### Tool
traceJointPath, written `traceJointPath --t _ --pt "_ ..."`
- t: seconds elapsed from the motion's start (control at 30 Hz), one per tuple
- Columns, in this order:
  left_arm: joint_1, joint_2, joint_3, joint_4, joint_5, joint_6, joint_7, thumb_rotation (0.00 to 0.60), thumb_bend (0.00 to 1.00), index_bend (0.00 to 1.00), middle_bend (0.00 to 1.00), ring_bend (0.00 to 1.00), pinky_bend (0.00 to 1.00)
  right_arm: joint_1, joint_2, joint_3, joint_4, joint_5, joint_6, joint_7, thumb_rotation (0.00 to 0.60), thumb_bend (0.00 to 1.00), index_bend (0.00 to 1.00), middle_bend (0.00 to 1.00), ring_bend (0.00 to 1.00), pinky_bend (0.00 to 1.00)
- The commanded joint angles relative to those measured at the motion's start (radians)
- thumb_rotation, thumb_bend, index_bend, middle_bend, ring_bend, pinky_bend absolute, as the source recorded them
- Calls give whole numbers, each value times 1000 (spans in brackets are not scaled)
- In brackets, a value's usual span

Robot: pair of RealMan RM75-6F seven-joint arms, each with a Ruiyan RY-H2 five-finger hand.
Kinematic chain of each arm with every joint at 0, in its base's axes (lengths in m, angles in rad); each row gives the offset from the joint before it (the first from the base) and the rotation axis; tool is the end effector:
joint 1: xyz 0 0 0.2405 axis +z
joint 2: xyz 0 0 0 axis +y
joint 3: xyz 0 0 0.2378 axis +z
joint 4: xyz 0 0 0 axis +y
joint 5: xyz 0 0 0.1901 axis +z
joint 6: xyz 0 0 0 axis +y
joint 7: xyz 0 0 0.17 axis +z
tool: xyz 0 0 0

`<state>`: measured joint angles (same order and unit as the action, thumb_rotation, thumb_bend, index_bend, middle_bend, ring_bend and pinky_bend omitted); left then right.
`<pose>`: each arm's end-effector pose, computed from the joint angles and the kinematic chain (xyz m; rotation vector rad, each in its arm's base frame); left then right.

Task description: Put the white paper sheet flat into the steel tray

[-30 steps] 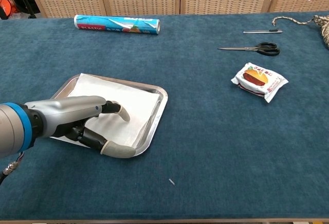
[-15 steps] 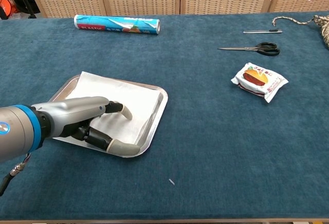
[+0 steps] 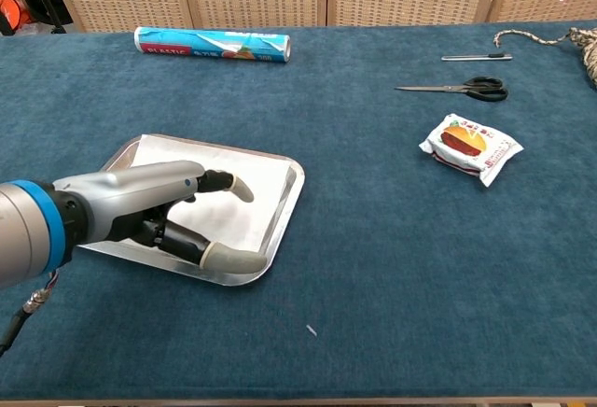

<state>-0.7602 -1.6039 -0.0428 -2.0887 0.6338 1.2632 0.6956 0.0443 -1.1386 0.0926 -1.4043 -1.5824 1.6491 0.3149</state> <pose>-0.0871 0.2314 -0.0372 -1.9032 -1.4103 -0.7202 -0.2986 -0.1983 0.2079 1.2918 -0.8300 1.1522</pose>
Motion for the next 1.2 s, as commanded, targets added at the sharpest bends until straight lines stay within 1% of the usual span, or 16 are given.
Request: traceJointPath --t 0.03,0.17,0.27,0.3,0.33,0.43,0.47,0.53,0.6,0.63,0.77,0.87,1.0,1.13,1.2 --pt "13 27 10 -36 38 16 -10 218 47 146 0 0 103 0 -1 0 0 -1 2 -2 600 0 1 0 0 0" --pt "29 63 19 -75 84 28 -29 218 48 146 0 0 103 0 -2 -1 -1 -3 2 -5 600 0 1 0 0 0" --pt "51 120 21 -114 147 33 -68 219 51 146 0 0 103 -1 -2 -2 -1 -5 3 -7 600 0 1 0 0 0" --pt "64 151 17 -125 187 59 -80 219 52 146 0 0 103 0 -2 -3 -1 -6 2 -8 600 0 1 0 0 0" --pt "86 191 33 -141 246 74 -104 218 53 146 0 0 103 1 -2 -3 -1 -7 1 -9 600 0 1 0 0 0" --pt "132 259 65 -131 366 86 -176 219 53 146 0 0 103 1 -3 -4 -1 -8 1 -14 600 0 1 0 0 0" --pt "140 268 72 -126 390 87 -191 219 52 146 0 0 103 2 -4 -4 -1 -8 0 -15 600 0 1 0 0 0" --pt "182 302 98 -96 491 108 -256 218 49 146 0 0 103 3 -5 -5 -2 -10 -1 -21 600 0 1 0 0 0" --pt "213 321 119 -67 567 124 -309 217 43 146 0 0 103 3 -6 -6 -4 -12 0 -27 600 0 1 0 0 0" --pt "234 328 132 -43 617 138 -344 217 37 144 0 0 103 3 -7 -6 -4 -15 2 -28 600 0 1 0 0 0" --pt "285 336 157 31 727 176 -426 217 13 137 0 0 103 3 -9 -8 -3 -22 7 -31 600 0 1 0 0 0" --pt "349 317 175 144 820 239 -551 217 2 127 0 0 103 4 -14 -8 4 -32 18 -22 600 0 1 0 0 0" --pt "406 283 181 287 883 294 -678 218 0 125 0 0 103 6 -19 -8 12 -35 21 -18 600 0 1 0 0 0" --pt "484 225 171 487 932 392 -816 219 0 125 0 0 103 8 -24 -8 18 -43 27 -14 600 0 1 0 0 0" --pt "515 199 167 573 951 434 -863 221 0 125 0 0 103 9 -27 -9 19 -48 29 -17 600 0 1 0 0 0"
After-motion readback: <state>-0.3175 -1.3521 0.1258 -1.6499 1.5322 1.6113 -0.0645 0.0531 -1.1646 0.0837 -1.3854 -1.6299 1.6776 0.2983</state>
